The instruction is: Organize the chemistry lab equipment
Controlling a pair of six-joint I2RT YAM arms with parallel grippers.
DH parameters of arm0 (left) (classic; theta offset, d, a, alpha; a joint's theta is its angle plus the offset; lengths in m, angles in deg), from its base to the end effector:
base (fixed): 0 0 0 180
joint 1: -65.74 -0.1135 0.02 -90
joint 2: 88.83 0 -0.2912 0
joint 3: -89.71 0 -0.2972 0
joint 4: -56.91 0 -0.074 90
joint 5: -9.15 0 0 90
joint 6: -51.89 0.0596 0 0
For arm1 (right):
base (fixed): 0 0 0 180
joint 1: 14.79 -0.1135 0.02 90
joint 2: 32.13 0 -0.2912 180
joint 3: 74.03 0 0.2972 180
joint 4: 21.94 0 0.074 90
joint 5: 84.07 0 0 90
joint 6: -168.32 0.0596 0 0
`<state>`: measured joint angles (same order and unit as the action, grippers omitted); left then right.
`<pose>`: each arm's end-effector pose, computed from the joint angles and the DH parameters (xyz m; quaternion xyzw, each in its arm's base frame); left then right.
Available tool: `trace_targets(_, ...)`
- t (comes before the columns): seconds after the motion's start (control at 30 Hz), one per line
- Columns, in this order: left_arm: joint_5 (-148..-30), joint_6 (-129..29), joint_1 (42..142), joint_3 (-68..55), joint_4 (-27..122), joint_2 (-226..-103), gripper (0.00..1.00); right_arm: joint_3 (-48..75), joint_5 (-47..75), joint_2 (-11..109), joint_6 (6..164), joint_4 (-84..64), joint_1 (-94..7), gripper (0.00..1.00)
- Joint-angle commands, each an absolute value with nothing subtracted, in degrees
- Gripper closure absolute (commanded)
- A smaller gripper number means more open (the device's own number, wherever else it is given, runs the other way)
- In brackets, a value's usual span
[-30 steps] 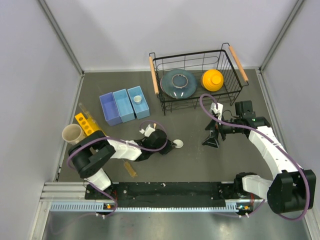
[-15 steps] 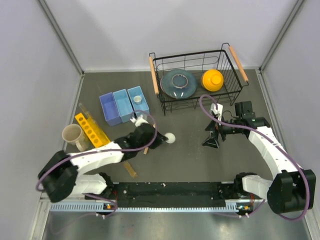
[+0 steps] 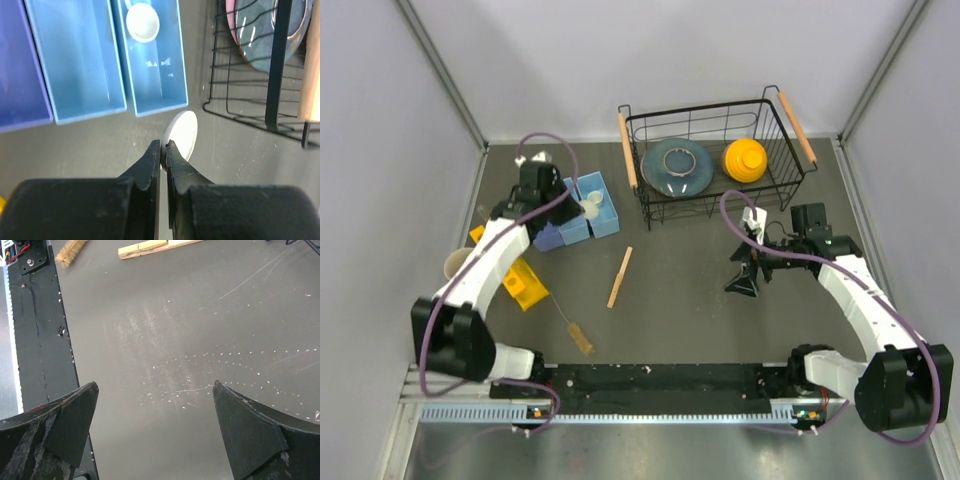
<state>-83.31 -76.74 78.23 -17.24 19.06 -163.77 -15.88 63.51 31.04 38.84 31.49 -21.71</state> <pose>0.3354 -0.0769 0.2995 -0.1958 0.8838 -0.2007 0.3746 0.2323 0.0789 0.2571 -0.4526 0.7236 0.3781 0.3586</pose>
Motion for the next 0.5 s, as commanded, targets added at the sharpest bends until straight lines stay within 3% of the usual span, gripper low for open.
trace_targets(0.0,-88.9,-68.3,76.5,-6.2,13.0,-175.5,0.98,-16.0,65.7,29.7,37.4,30.8,-21.0,0.01)
trace_targets(0.2,-90.1,-64.2,76.3,7.6,6.4,-188.6,0.98,-16.0,65.5,29.7,37.4,30.8,-21.0,0.01)
trace_targets(0.47,-90.9,-61.5,76.3,12.2,4.4,-196.8,0.97,-16.0,65.3,30.2,37.2,30.8,-21.0,0.01)
